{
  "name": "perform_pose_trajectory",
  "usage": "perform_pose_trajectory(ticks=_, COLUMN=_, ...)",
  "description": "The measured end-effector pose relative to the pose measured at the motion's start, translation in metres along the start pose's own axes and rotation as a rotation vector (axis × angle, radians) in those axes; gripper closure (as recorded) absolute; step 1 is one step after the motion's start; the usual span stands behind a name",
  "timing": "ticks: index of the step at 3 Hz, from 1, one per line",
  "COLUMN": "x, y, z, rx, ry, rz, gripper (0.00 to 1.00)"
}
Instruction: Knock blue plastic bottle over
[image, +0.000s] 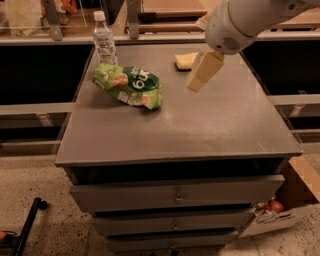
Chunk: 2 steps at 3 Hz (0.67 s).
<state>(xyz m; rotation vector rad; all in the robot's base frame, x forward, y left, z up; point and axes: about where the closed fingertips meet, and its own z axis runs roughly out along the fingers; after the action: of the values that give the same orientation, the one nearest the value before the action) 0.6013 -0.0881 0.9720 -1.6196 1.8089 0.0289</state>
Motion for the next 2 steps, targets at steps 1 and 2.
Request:
perform_pose_trajectory(ticks=1, x=-0.035, y=-0.046, z=0.029, rx=0.071, ry=-0.144, rz=0.016, gripper=0.00)
perform_pose_trajectory(ticks=2, x=-0.057, y=-0.080, z=0.055, rx=0.097, ry=-0.163, rz=0.049, gripper=0.00)
